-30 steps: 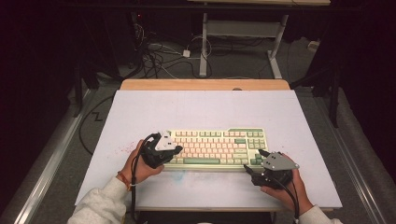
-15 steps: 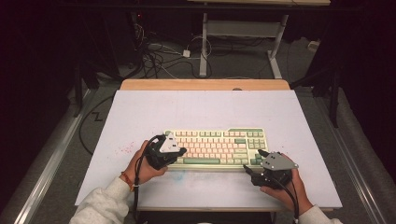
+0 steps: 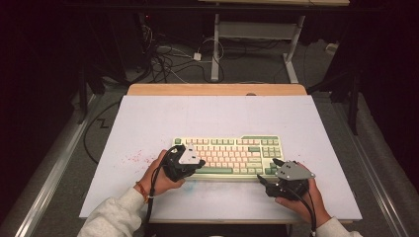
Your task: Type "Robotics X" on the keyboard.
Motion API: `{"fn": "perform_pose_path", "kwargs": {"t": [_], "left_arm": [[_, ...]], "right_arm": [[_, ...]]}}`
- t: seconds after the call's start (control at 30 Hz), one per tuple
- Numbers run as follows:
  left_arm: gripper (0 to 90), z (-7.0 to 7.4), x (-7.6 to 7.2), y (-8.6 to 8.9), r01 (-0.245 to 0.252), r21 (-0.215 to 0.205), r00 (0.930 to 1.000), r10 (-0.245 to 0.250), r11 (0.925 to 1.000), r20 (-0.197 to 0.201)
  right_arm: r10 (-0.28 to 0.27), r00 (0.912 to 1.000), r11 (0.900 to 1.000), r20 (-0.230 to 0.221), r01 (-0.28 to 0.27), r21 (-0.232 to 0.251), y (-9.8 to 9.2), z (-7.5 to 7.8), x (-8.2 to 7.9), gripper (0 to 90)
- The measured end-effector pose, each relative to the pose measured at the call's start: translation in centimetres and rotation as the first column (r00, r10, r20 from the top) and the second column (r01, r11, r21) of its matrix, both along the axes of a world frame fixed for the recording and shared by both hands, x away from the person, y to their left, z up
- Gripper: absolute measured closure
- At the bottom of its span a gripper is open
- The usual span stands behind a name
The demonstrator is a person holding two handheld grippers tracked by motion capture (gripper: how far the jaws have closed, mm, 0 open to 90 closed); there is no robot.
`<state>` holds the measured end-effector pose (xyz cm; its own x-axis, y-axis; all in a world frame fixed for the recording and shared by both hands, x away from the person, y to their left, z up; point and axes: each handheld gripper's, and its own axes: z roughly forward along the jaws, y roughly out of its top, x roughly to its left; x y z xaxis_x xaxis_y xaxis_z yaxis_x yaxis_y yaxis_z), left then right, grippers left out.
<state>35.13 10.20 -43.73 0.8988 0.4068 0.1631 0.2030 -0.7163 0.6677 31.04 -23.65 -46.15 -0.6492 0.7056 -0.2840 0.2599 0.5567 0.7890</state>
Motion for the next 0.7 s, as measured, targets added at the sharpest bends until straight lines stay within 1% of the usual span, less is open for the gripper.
{"fn": "perform_pose_path", "kwargs": {"t": [0.07,0.2,0.23,0.3,0.43,0.6,0.67,0.7], "left_arm": [[87.6,0.0,0.1,-0.3,0.007,-0.008,0.9999,-0.007,0.9999,-0.008],[87.6,-0.3,0.1,-1.2,0.031,0.008,0.9994,-0.03,0.9995,-0.014],[87.6,-0.4,0.2,-1.4,0.034,0.007,0.9993,-0.034,0.9994,-0.017],[87.6,-0.5,0.2,-1.9,0.045,0.02,0.9988,-0.045,0.9988,-0.018],[87.6,-0.7,0.5,-2.5,0.057,0.022,0.9981,-0.056,0.9981,-0.024],[87.6,-0.9,0.7,-2.8,0.062,0.028,0.9975,-0.061,0.9977,-0.033],[87.6,-0.9,0.7,-2.7,0.062,0.036,0.9977,-0.061,0.9974,-0.028],[87.6,-0.9,0.8,-2.5,0.061,0.029,0.9976,-0.061,0.9977,-0.032]], "right_arm": [[-0.002,1.0,1.0,-0.001,0.002,0.001,0.0,0.0,0.0,26.2],[0.003,1.0,1.0,-0.002,-0.003,-0.004,0.1,-0.1,0.0,26.2],[0.004,1.0,1.0,-0.001,-0.004,-0.003,0.1,-0.1,0.0,26.3],[0.005,1.0,1.0,-0.003,-0.005,-0.004,0.1,-0.1,0.0,26.2],[0.004,1.0,1.0,-0.005,-0.004,-0.004,0.0,-0.1,0.1,26.2],[0.001,1.0,1.0,-0.008,-0.001,-0.005,-0.1,-0.2,0.1,26.2],[0.001,1.0,1.0,-0.007,-0.001,-0.005,-0.1,-0.2,0.1,26.2],[0.001,1.0,1.0,-0.007,-0.001,-0.004,-0.1,-0.2,0.1,26.2]]}}
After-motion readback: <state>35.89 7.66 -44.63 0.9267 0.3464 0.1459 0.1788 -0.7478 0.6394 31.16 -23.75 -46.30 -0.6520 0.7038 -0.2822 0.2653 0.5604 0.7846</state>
